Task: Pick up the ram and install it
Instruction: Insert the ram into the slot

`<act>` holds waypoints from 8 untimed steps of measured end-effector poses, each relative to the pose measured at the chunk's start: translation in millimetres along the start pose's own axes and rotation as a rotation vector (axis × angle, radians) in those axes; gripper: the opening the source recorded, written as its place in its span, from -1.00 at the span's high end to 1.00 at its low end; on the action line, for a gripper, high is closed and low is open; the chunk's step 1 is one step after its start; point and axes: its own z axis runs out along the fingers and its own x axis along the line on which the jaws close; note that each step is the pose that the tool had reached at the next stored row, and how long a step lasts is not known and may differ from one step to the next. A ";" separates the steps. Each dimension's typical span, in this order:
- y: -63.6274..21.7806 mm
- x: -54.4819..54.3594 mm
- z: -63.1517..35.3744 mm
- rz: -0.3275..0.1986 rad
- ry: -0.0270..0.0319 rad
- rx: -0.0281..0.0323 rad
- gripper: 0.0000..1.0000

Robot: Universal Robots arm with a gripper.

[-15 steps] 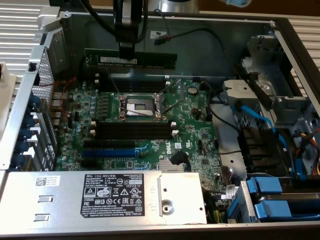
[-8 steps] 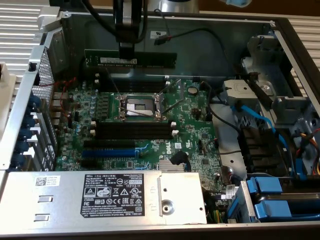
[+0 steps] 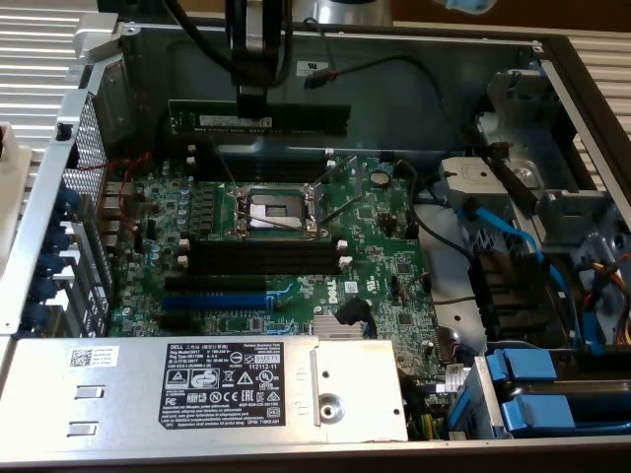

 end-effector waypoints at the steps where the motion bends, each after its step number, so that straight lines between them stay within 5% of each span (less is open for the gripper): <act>1: 0.0 0.0 1.2 0.000 0.0001 0.0005 0.76; 8: -0.2 4.5 13.3 0.000 0.0000 0.0016 0.76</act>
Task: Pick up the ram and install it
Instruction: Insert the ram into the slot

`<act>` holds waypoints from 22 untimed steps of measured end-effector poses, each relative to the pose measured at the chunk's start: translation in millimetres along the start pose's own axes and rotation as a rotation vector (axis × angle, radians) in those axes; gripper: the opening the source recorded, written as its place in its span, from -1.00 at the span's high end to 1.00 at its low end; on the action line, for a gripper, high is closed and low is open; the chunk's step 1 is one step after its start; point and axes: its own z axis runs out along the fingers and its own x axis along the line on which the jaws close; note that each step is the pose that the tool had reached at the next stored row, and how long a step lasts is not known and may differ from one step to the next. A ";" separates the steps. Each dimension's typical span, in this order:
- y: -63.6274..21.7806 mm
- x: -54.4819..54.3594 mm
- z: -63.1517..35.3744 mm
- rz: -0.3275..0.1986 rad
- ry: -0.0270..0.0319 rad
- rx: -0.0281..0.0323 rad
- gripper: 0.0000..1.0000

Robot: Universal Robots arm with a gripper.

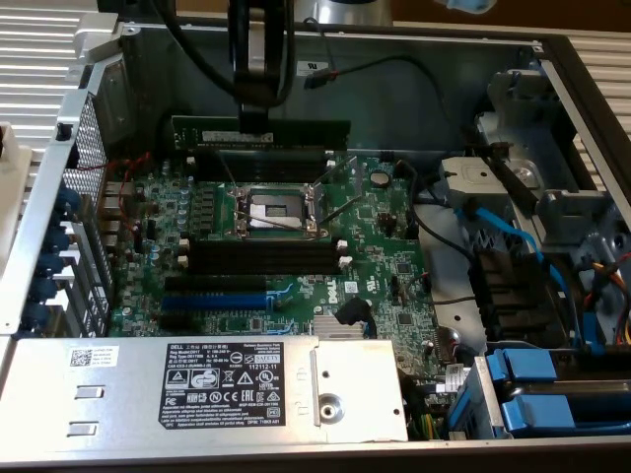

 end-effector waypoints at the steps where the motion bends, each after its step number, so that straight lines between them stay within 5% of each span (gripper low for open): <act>1: 0.0 1.6 1.8 0.000 0.0000 0.0000 0.76; 9: -8.3 5.8 16.1 -0.003 0.0002 0.0000 0.76; 22: -8.0 6.0 39.3 -0.049 0.0013 -0.0016 0.76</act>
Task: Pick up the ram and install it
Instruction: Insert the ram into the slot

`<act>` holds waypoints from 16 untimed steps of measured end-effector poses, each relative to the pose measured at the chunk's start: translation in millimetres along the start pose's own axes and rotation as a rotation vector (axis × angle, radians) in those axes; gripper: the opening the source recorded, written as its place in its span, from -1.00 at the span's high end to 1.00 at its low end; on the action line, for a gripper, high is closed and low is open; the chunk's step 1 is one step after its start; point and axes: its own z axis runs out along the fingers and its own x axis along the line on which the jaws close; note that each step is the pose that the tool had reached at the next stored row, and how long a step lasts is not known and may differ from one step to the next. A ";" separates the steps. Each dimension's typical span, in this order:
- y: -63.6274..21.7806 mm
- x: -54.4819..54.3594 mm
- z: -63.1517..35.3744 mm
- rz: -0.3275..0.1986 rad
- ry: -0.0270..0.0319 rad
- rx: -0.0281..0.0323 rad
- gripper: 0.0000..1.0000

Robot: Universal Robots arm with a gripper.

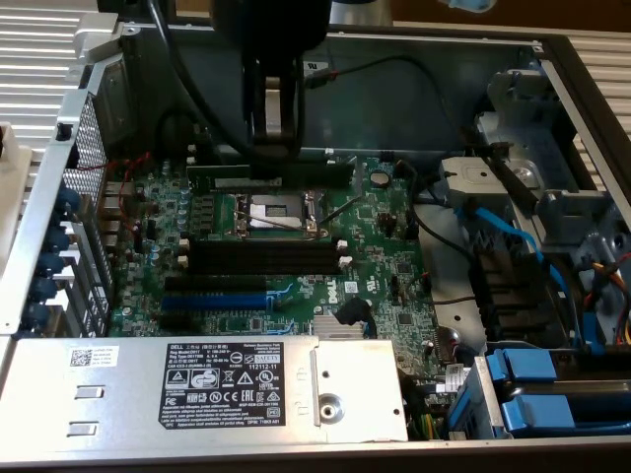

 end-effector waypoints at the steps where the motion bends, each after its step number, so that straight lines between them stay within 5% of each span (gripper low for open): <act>1: 0.8 0.0 1.8 0.000 0.0000 0.0000 0.76; 16: -1.2 9.9 27.2 0.000 -0.0003 -0.0009 0.76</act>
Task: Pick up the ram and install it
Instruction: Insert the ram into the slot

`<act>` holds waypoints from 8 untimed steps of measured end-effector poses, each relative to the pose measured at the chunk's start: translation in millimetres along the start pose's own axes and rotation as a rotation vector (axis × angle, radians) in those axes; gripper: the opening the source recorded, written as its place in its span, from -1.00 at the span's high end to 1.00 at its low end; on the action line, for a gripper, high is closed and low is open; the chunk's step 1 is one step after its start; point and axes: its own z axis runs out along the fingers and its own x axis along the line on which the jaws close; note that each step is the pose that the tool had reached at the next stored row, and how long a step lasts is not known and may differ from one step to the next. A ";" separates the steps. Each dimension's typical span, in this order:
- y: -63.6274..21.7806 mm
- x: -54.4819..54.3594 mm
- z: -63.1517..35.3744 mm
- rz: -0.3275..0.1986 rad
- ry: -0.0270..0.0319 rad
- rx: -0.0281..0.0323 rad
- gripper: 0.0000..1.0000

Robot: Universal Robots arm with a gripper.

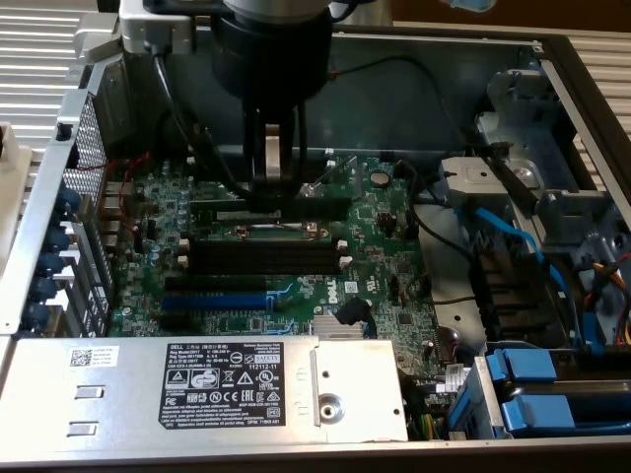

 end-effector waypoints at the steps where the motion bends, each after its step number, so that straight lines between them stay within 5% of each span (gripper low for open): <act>1: 0.3 0.0 1.6 0.000 0.0000 0.0000 0.76; 8: 0.7 0.7 13.9 0.000 0.0000 0.0000 0.76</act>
